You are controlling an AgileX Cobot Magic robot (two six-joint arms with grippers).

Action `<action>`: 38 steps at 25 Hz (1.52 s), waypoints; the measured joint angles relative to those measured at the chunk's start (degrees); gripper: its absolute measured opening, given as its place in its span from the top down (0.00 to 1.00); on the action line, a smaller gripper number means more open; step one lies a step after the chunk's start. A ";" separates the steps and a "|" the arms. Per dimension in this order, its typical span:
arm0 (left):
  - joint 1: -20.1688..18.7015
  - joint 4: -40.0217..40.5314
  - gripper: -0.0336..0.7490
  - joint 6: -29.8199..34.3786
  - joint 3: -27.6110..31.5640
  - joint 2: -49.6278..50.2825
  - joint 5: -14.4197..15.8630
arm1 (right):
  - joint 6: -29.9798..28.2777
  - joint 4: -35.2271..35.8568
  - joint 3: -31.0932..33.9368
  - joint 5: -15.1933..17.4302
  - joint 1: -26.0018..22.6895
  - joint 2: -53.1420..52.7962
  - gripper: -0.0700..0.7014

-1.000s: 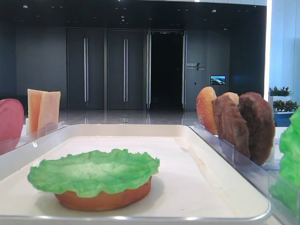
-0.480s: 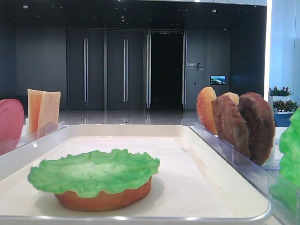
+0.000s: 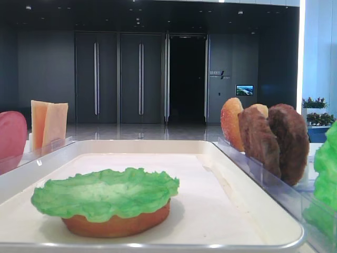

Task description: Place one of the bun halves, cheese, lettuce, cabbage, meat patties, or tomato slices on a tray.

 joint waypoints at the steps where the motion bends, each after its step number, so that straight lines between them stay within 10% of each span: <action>1: 0.00 0.00 0.97 0.00 0.00 0.00 0.00 | 0.00 0.00 0.08 0.05 0.00 -1.15 0.21; 15: 0.00 0.00 0.97 0.00 0.00 0.00 0.00 | 0.00 0.00 0.12 0.18 0.00 -18.80 0.21; 38: 0.00 0.00 0.97 0.00 0.00 0.00 0.00 | 0.35 0.00 0.19 0.23 0.00 -19.25 0.21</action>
